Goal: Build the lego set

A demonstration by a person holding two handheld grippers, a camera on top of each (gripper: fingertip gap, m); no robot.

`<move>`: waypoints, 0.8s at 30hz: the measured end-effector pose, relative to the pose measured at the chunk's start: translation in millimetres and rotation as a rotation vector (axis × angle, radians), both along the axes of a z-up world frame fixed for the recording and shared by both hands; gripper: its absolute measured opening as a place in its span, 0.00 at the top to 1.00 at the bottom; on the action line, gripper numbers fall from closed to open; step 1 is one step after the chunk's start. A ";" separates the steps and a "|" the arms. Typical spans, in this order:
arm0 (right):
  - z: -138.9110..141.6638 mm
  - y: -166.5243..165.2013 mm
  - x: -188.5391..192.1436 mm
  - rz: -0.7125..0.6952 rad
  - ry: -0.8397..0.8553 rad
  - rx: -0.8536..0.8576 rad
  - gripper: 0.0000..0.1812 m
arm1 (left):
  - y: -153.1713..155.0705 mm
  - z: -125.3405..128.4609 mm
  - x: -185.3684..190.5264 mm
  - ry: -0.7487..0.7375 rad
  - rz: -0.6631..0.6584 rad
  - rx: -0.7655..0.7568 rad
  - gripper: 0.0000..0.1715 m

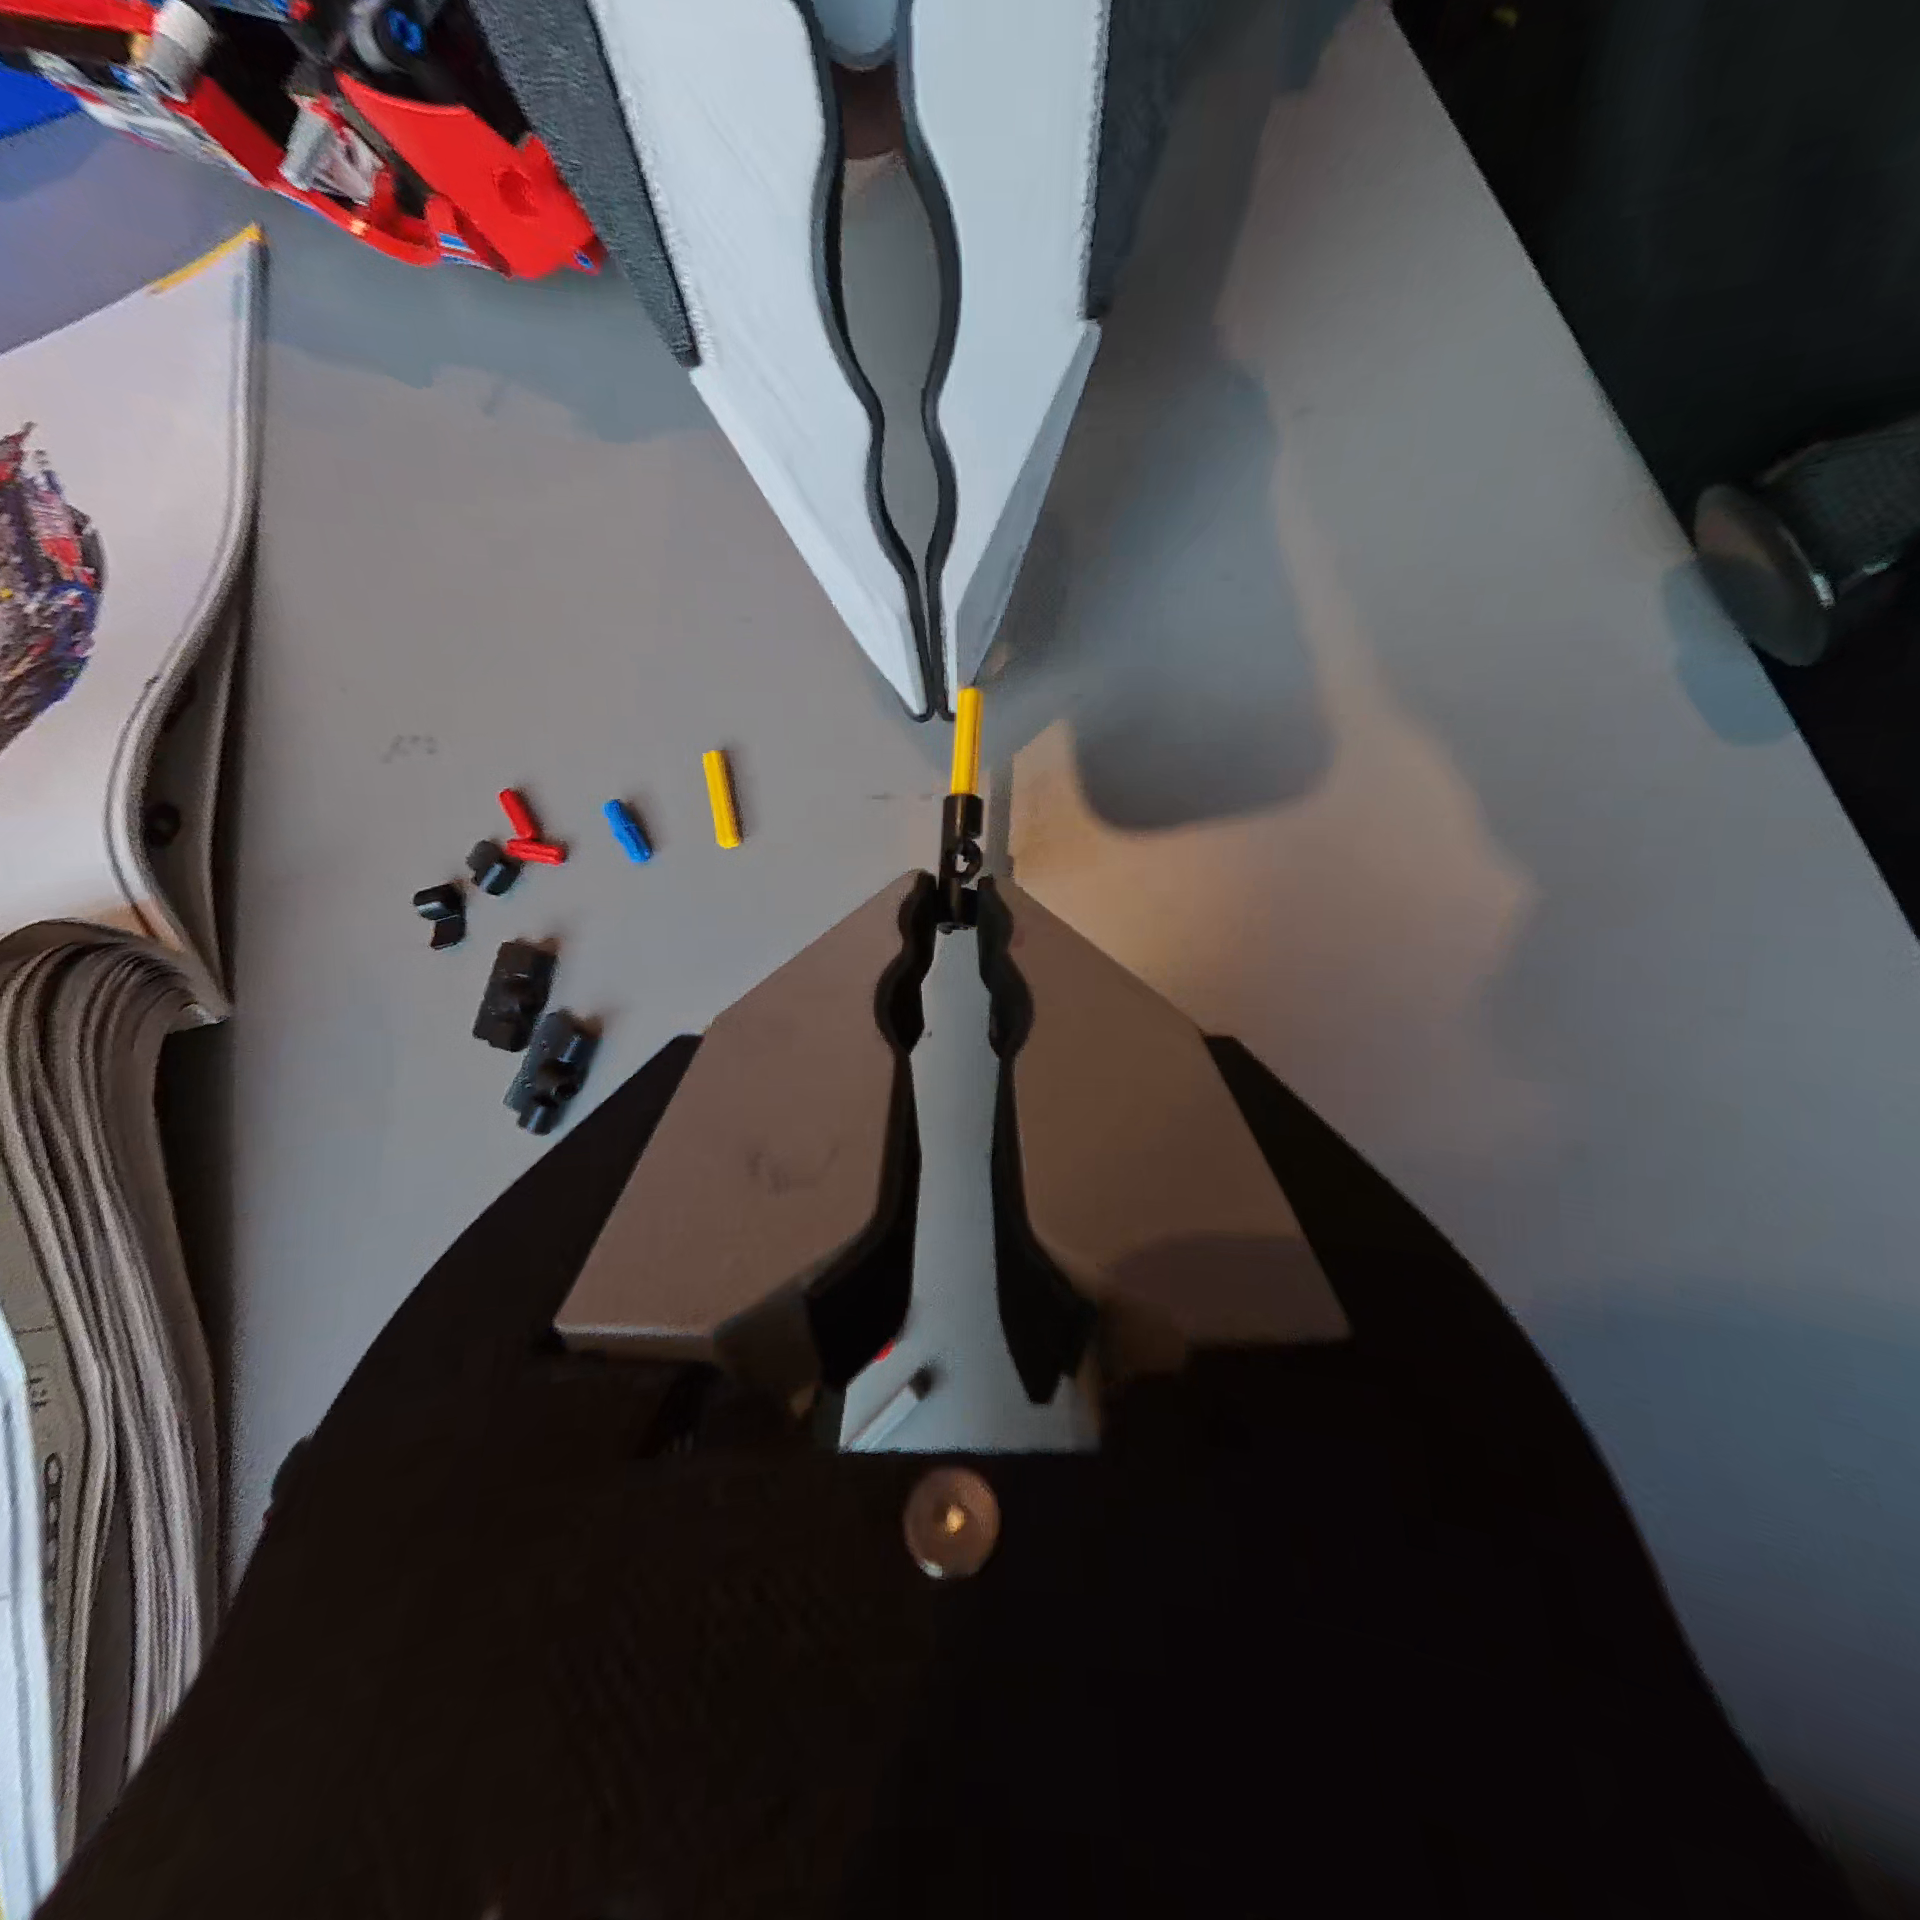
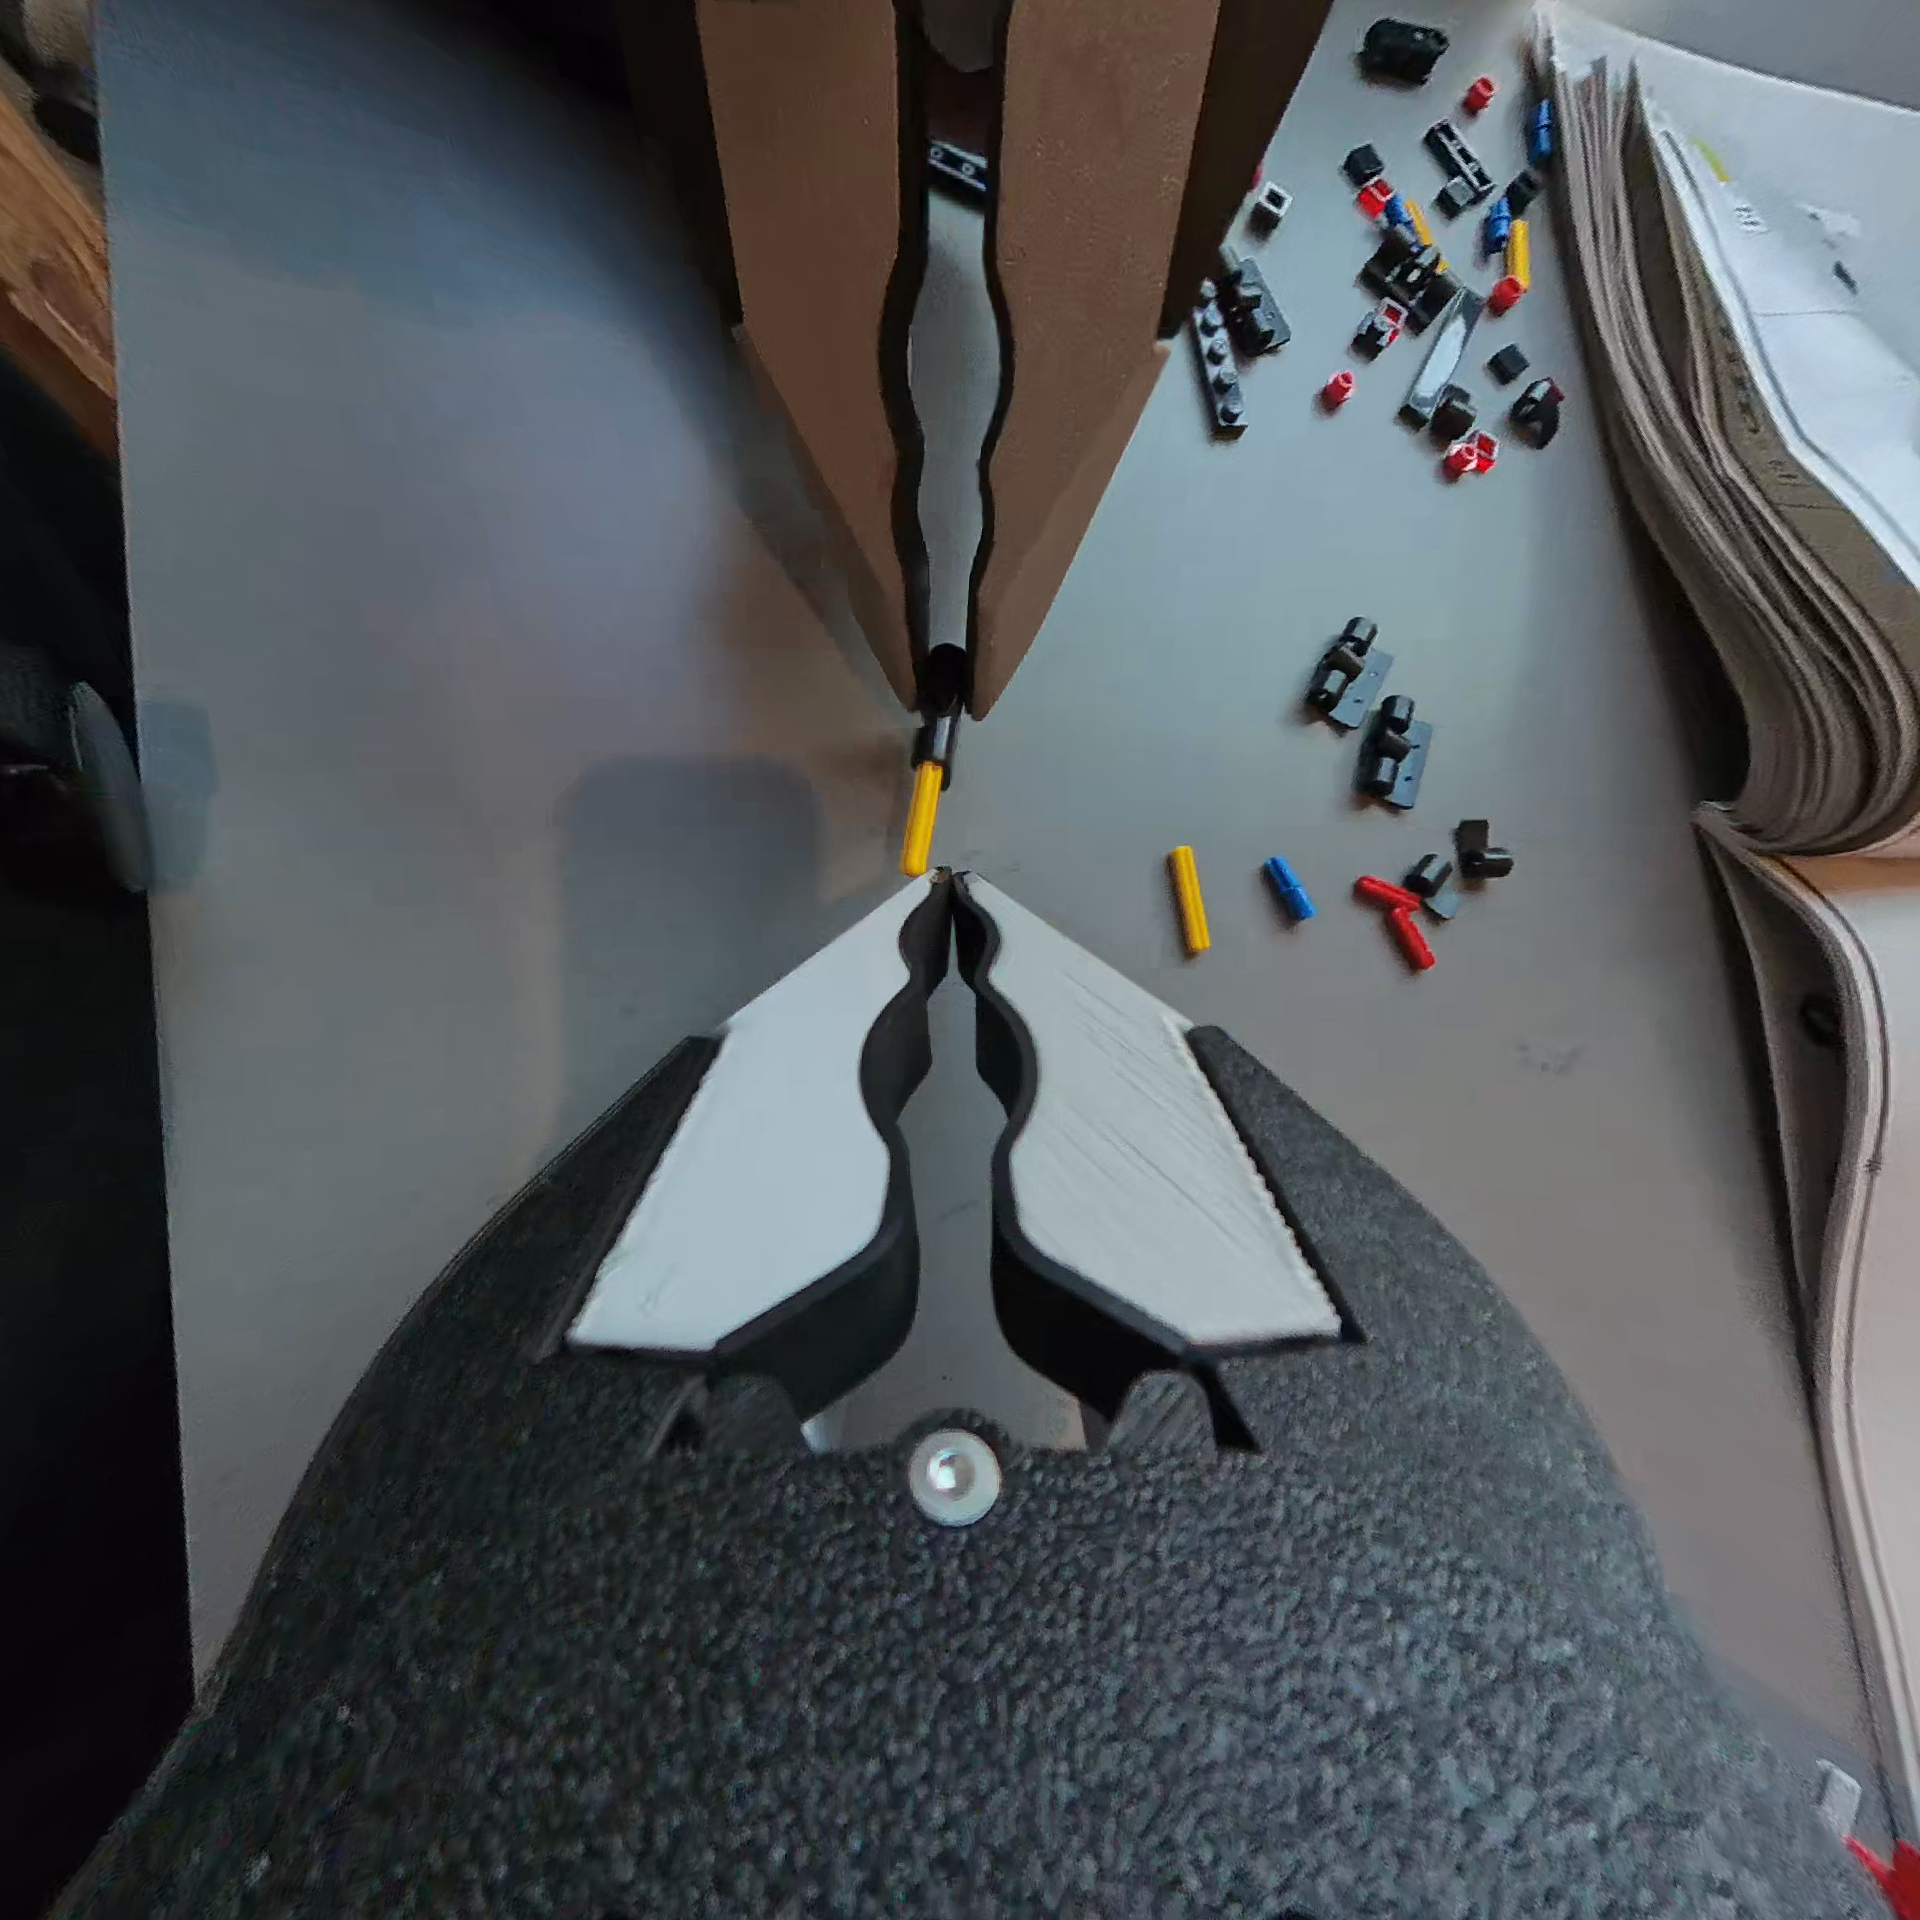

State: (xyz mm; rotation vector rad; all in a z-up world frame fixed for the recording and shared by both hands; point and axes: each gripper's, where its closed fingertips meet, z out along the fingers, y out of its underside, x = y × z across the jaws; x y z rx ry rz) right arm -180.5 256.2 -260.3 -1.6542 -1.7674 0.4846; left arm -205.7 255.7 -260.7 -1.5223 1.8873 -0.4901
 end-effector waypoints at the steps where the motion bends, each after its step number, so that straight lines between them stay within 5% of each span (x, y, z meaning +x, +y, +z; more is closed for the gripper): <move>1: -2.1 -2.1 -0.1 0.011 0.001 -0.012 1.00 | -2.3 -4.4 0.6 0.019 -0.010 -0.001 0.97; 24: -13.3 -10.5 -0.8 -0.053 -0.062 -0.173 1.00 | -3.8 -8.2 0.3 0.034 0.026 -0.089 0.97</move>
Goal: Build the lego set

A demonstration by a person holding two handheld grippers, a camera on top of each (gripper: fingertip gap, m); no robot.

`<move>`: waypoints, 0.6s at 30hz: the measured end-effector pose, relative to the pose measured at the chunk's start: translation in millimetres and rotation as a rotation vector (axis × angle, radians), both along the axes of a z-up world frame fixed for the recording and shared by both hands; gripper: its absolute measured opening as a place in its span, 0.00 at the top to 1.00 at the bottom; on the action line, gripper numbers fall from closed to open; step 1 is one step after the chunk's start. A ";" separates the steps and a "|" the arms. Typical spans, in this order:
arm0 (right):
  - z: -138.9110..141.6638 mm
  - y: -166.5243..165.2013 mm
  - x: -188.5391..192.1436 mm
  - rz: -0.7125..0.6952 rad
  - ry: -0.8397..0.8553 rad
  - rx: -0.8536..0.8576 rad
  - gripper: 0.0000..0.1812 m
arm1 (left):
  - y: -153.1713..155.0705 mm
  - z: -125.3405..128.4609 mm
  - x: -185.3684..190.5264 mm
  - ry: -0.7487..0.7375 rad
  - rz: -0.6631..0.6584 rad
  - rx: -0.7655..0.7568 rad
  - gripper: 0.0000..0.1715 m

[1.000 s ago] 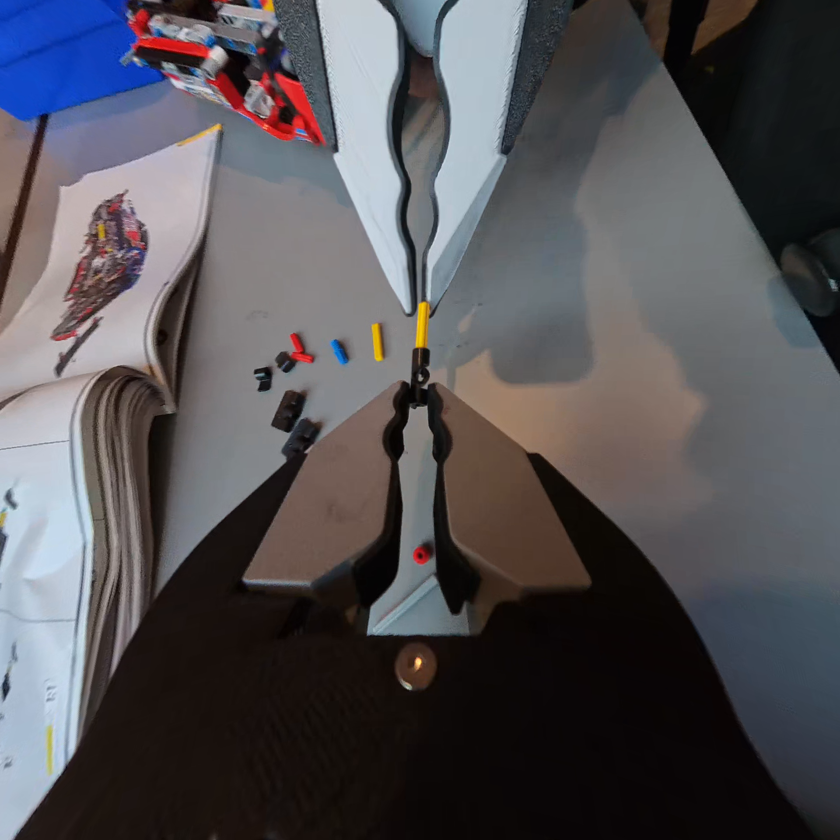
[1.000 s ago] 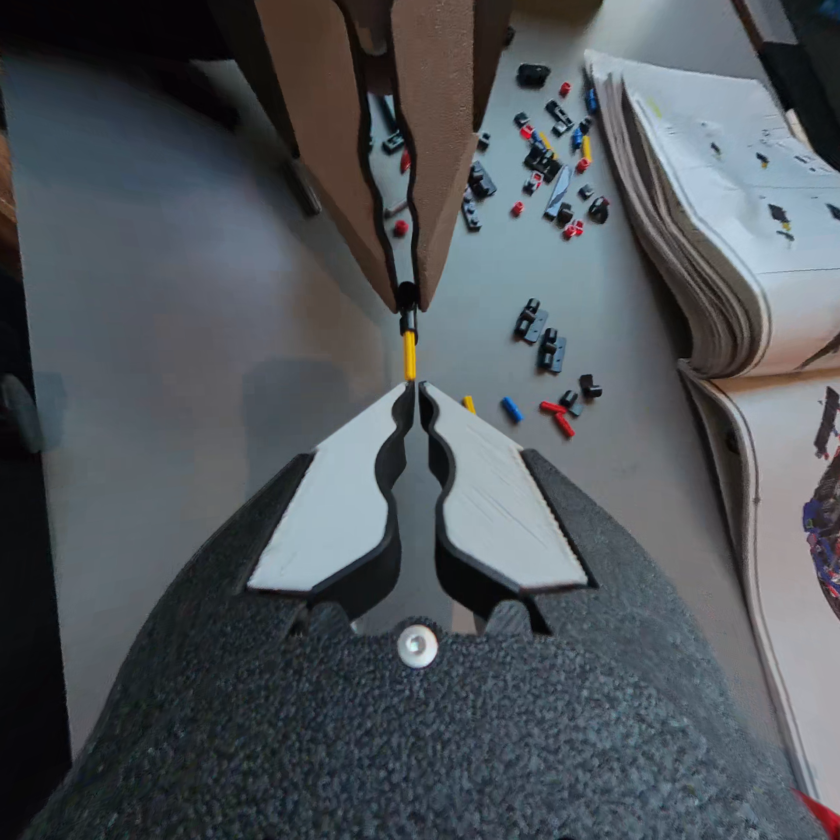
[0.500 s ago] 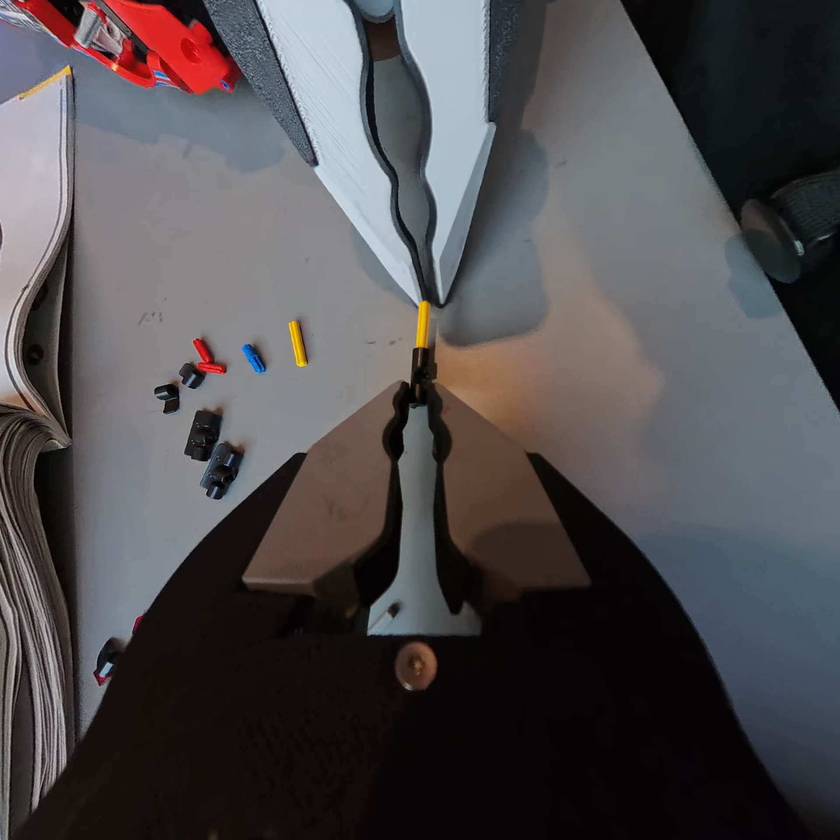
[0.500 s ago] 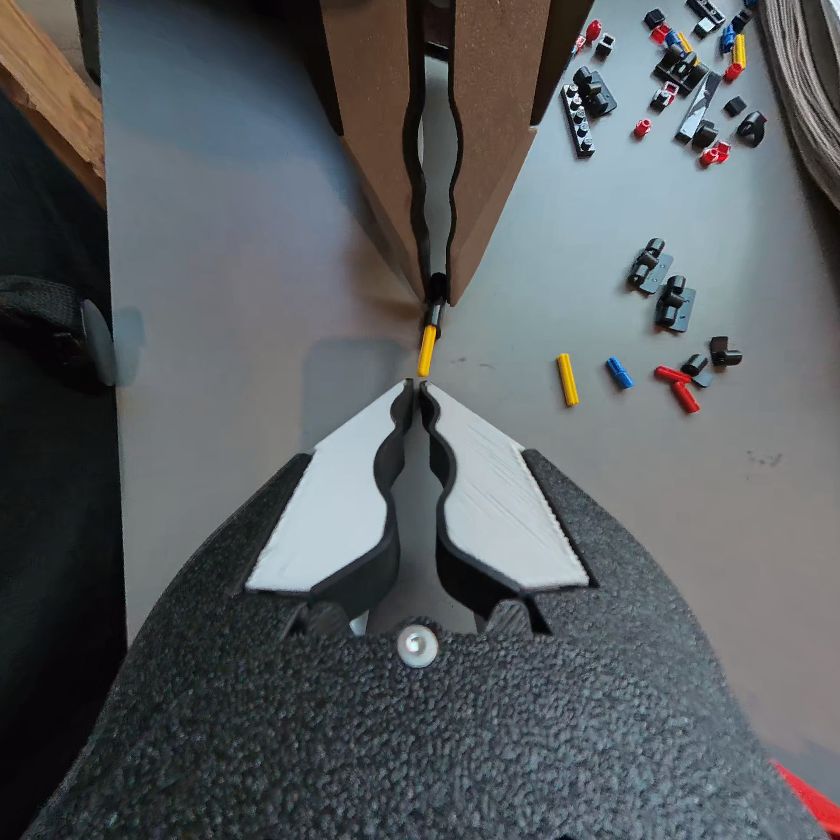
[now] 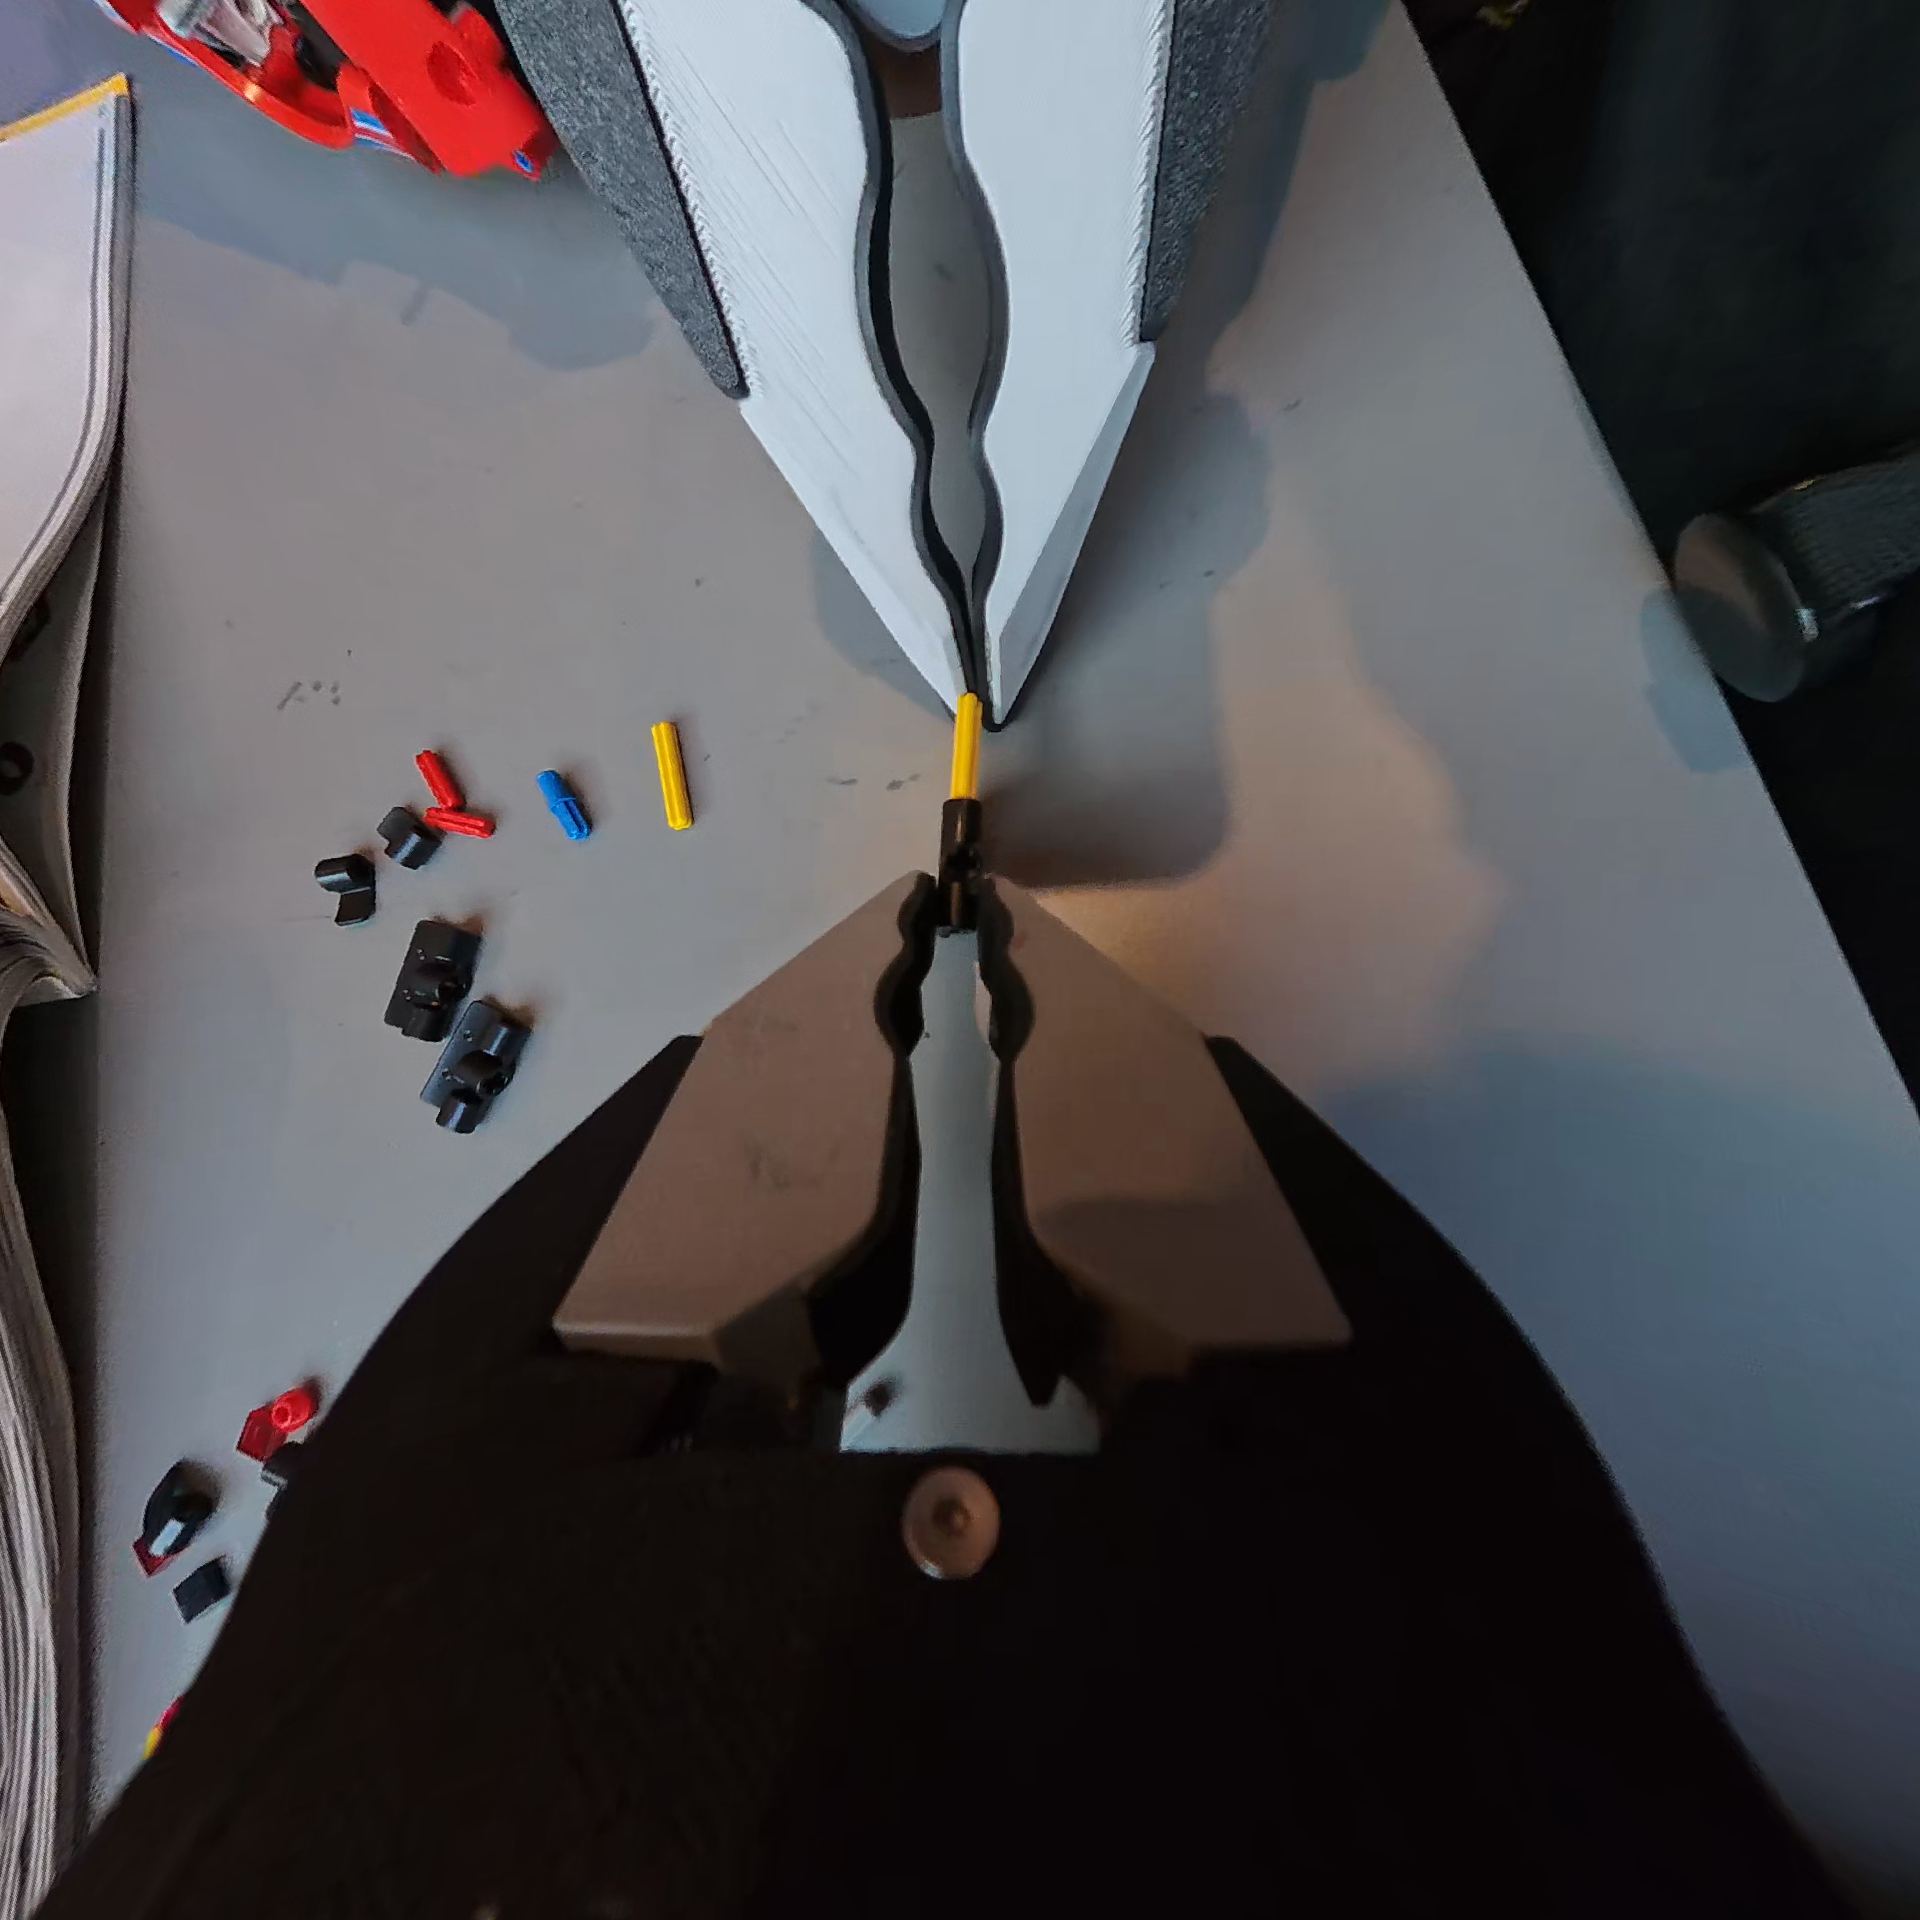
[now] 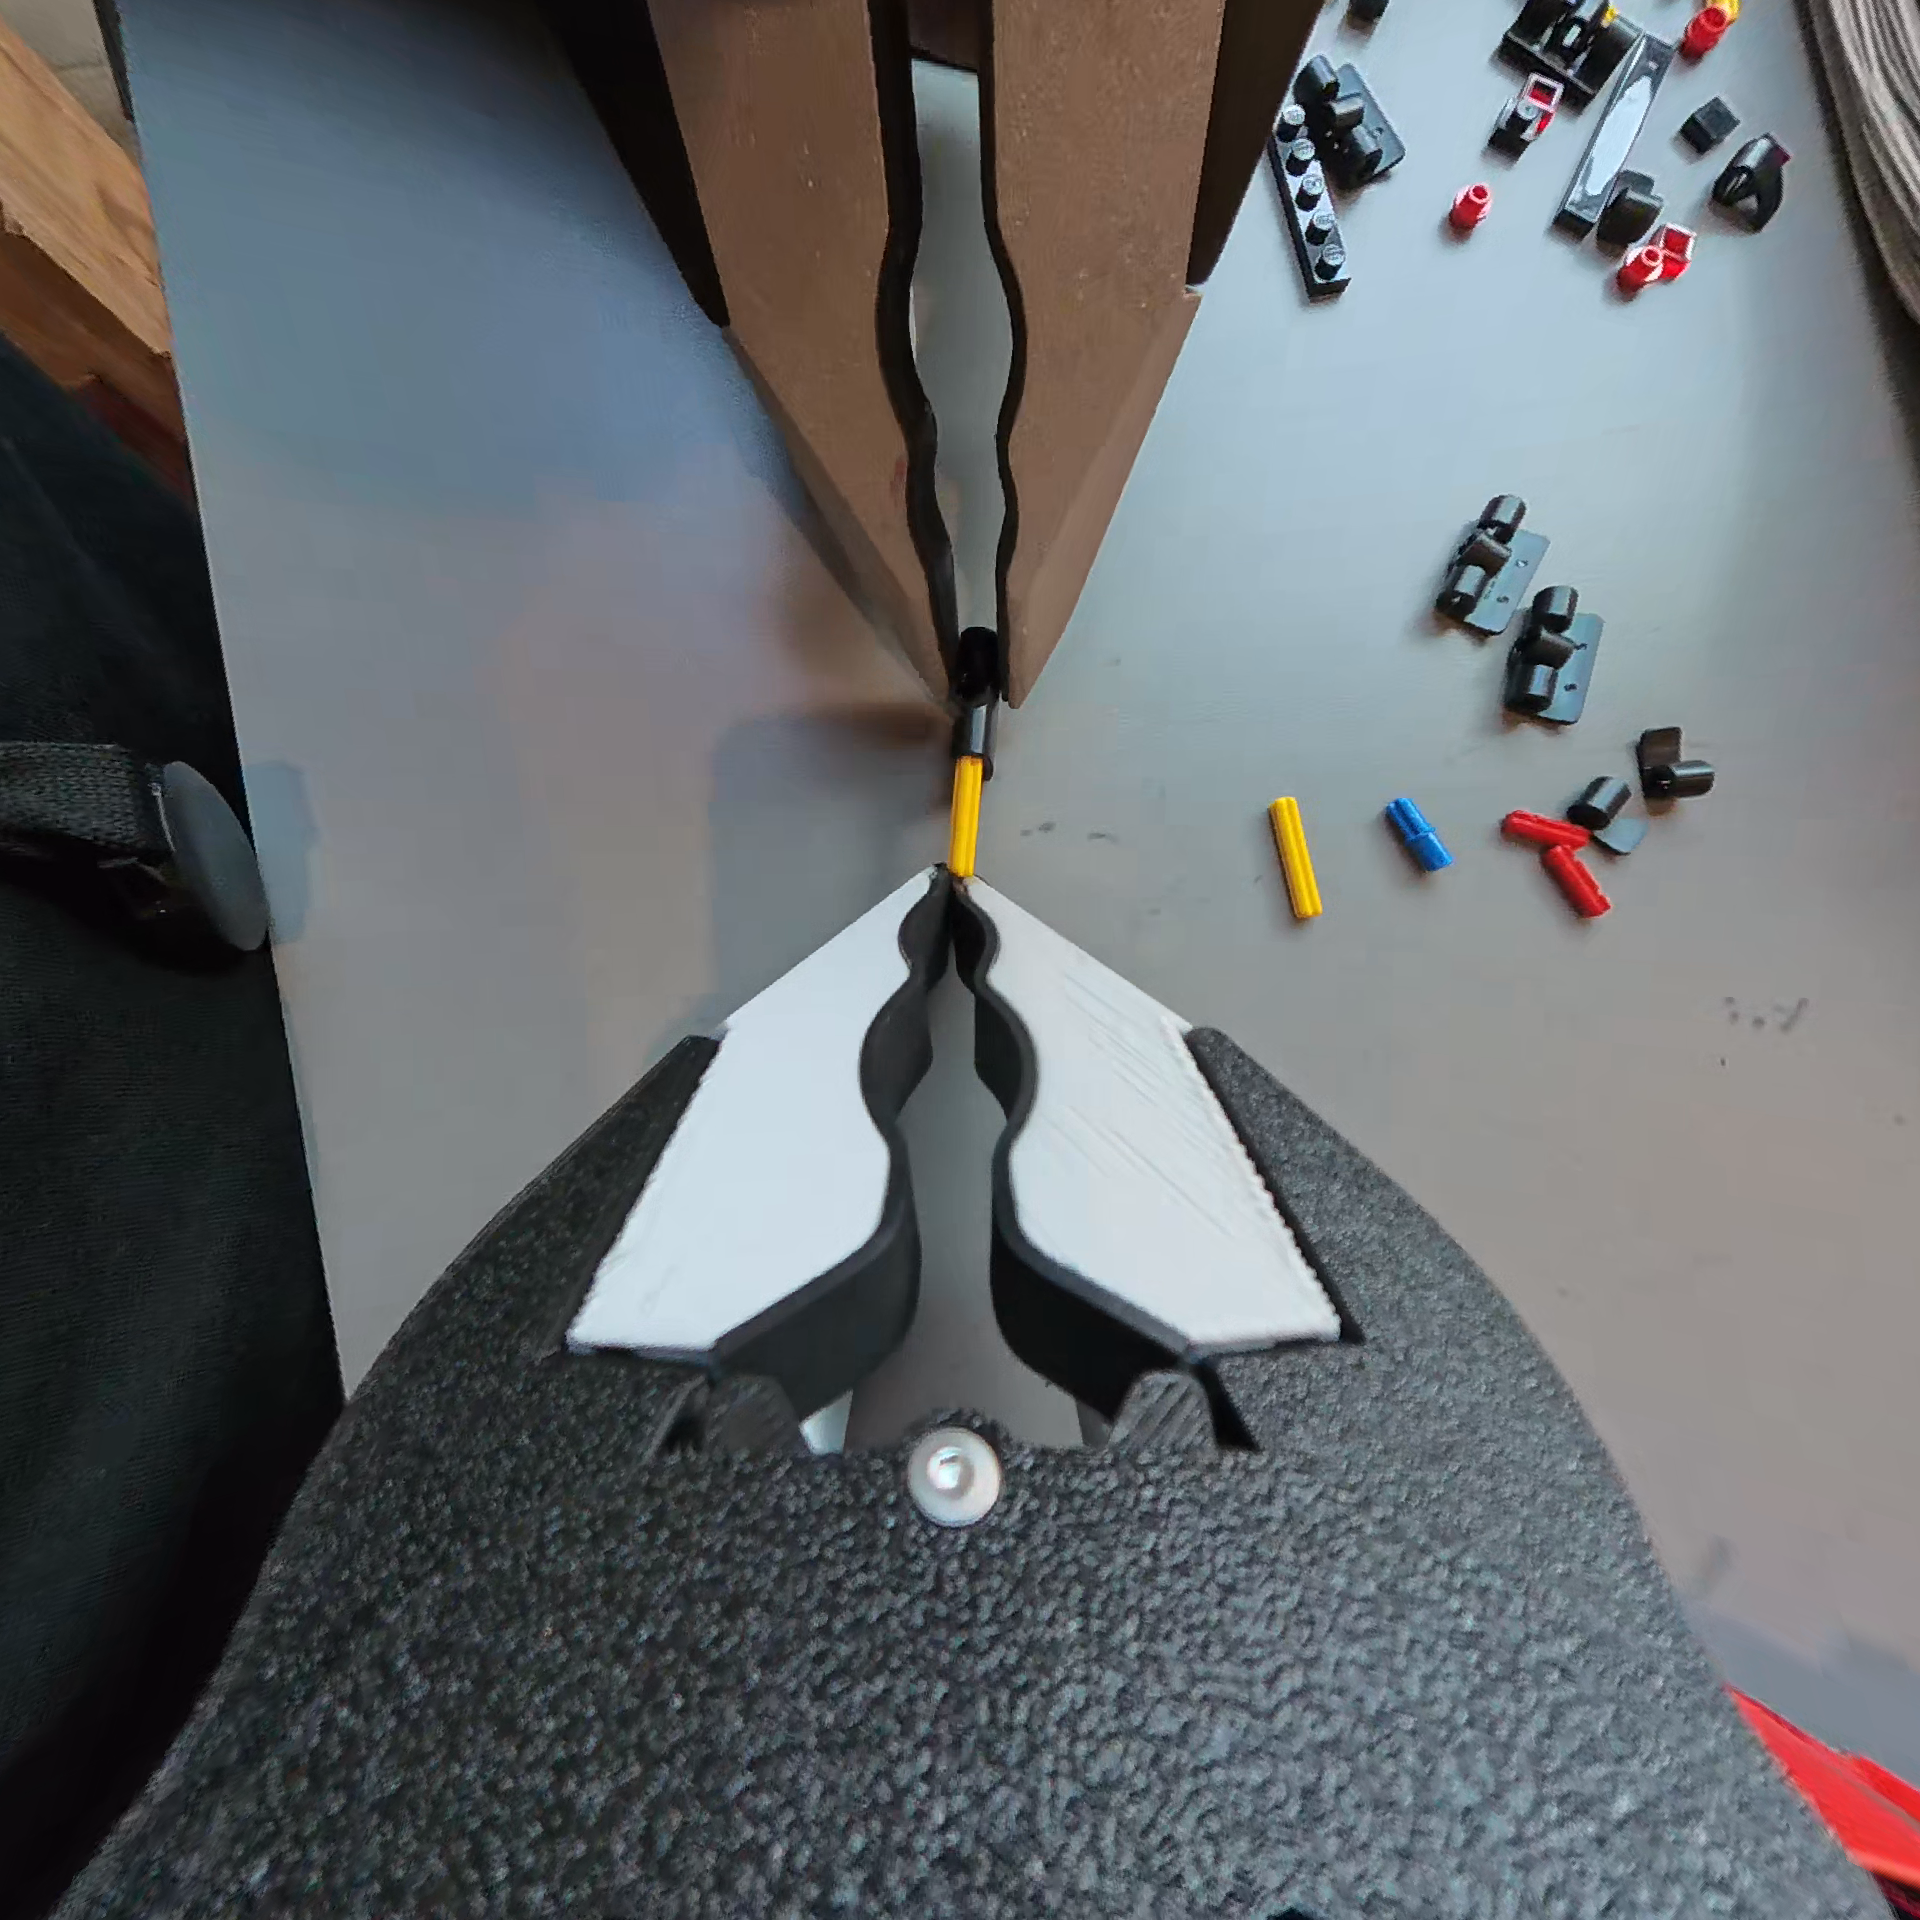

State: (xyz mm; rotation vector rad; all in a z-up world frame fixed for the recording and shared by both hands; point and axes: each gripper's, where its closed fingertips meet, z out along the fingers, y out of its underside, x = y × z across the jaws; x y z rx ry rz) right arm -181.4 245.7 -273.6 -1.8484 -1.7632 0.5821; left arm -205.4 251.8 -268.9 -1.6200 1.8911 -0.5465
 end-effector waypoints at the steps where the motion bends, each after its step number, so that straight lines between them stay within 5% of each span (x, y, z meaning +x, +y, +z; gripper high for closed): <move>1: -0.1 0.0 0.0 0.000 -0.004 -0.005 1.00 | 0.0 -0.1 0.1 0.004 0.002 -0.001 0.97; 11: -0.4 -0.1 -0.5 0.045 -0.064 -0.005 1.00 | -1.5 -1.2 0.3 0.047 -0.003 0.033 0.97; 18: 0.3 0.4 6.1 -0.053 -0.138 -0.002 1.00 | -1.7 -1.2 3.2 0.053 0.028 0.034 0.97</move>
